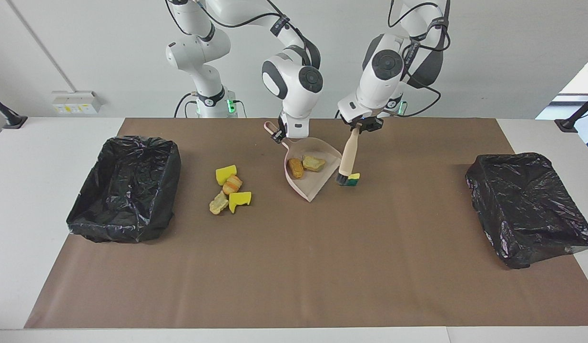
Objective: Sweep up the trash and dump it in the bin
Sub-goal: 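Sweep the yellow sponge into the dustpan with the left gripper's brush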
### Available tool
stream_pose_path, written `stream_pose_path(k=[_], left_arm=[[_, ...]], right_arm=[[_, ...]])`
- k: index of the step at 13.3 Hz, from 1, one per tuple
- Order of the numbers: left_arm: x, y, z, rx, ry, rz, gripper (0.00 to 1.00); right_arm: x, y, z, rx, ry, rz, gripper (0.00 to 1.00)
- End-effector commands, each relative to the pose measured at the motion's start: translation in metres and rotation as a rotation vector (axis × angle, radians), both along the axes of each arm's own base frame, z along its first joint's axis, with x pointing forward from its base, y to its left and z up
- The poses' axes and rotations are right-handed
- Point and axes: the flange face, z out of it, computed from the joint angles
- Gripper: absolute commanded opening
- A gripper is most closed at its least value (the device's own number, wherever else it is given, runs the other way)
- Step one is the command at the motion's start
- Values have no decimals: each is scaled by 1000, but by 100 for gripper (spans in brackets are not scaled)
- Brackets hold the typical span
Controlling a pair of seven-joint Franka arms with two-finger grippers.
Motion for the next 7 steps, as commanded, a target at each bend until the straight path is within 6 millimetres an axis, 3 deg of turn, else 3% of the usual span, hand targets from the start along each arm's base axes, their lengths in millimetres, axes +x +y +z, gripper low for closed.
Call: stream_pose_path(k=[1,4,7], left_arm=[[27,50,-16,4,5,103,0],[22,73,-70,85,-29,115,0],[6,66,-103,100,-21,119,0]], right_arm=[[-3,1,1,-3,5,-39,0],[-4,1,1,-4,6,-39,0],[-4,1,1,-3,5,-39,0]])
